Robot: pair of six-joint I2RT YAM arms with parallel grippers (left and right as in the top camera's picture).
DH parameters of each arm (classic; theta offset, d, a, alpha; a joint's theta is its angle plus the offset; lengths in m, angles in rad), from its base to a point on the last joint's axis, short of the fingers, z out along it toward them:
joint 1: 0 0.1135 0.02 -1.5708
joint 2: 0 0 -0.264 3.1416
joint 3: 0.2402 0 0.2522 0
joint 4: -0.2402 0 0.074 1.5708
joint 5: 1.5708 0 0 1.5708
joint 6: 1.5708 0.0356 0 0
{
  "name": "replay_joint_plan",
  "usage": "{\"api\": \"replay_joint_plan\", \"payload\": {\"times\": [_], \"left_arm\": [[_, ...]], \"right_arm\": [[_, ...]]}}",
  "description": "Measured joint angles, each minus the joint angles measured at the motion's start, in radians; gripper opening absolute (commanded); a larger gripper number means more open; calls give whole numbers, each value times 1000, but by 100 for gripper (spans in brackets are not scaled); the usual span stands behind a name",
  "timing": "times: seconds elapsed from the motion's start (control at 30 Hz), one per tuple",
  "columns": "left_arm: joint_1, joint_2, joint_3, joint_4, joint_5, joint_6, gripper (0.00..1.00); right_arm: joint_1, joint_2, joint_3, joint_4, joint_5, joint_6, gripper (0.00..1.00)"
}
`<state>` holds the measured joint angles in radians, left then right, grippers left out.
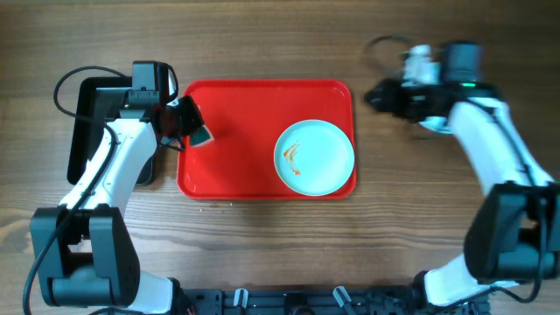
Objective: Clean dirty plates on tray and stack at the side
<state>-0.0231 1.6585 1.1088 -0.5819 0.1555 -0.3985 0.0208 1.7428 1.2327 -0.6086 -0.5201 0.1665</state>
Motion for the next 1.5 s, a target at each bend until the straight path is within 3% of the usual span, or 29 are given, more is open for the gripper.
{"api": "replay_joint_plan", "payload": {"times": [0.07,0.17,0.37,0.43,0.53,0.57,0.63,0.97,1.23,1.5], "left_arm": [[0,0,0,-8,0,0,4],[0,0,0,-14,0,0,4],[0,0,0,-14,0,0,4],[0,0,0,-14,0,0,4],[0,0,0,-14,0,0,4],[0,0,0,-14,0,0,4],[0,0,0,-14,0,0,4],[-74,-7,0,12,277,24,4],[-310,28,0,3,229,27,4],[-401,198,-2,201,202,27,4]], "right_arm": [[155,24,0,-1,147,0,69],[276,85,0,-5,320,-12,68],[290,170,0,-14,395,-177,60],[290,179,0,-13,398,-204,42],[290,200,0,-12,398,-223,25],[290,211,0,-12,394,-232,13],[288,220,2,-5,367,-237,4],[380,236,3,87,266,-4,4],[399,238,3,97,266,122,4],[399,238,3,88,265,137,4]]}}
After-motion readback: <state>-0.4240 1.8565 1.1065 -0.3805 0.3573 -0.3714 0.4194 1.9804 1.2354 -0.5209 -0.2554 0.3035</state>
